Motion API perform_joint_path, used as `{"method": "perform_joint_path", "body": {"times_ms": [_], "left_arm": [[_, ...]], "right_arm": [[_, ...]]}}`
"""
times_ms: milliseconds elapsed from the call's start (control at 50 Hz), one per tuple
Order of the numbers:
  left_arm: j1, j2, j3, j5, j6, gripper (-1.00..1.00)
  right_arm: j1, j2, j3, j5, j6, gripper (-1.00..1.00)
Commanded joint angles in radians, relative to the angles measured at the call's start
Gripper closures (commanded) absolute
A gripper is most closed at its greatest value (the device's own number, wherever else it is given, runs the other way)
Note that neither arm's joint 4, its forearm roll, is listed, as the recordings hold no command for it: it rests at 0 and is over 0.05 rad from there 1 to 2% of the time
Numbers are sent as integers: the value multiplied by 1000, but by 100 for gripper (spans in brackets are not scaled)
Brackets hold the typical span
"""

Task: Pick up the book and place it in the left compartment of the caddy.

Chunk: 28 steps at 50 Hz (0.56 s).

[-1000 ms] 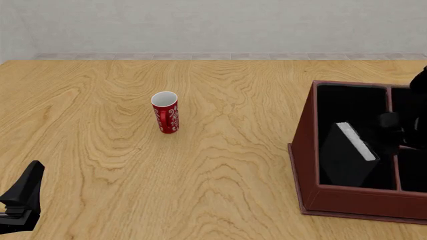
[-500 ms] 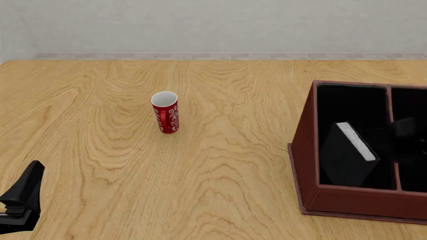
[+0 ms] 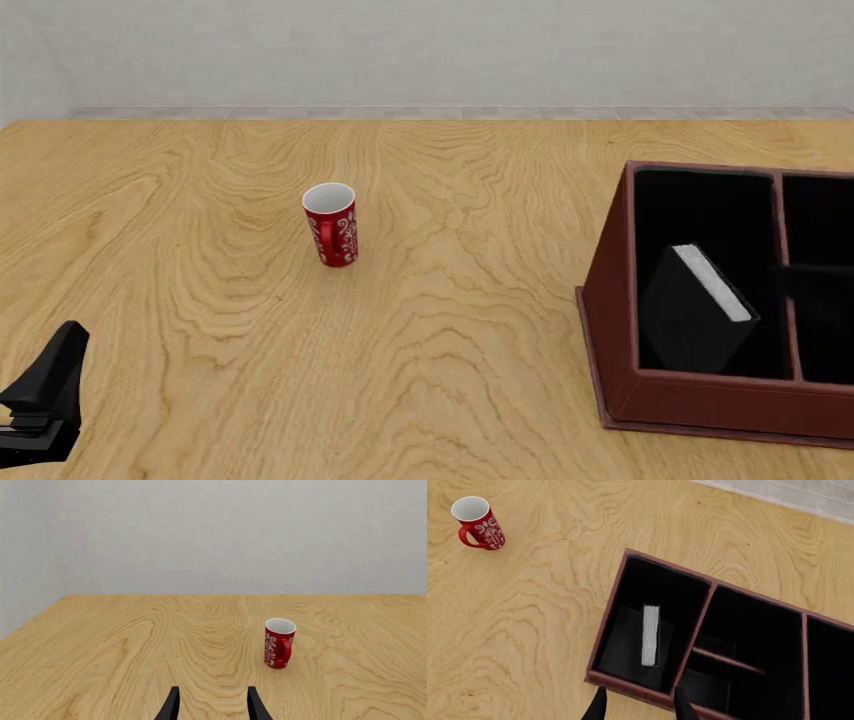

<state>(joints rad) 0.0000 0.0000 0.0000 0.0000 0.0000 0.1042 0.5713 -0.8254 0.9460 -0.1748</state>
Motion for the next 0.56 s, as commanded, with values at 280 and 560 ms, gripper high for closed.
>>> {"method": "perform_joint_path", "body": {"times_ms": [280, 560], "left_arm": [[0, 0, 0, 0, 0, -100], [0, 0, 0, 0, 0, -100]], "right_arm": [[12, -127, 28, -61, -8, -100], [-16, -196, 78, -122, -46, -100]]}}
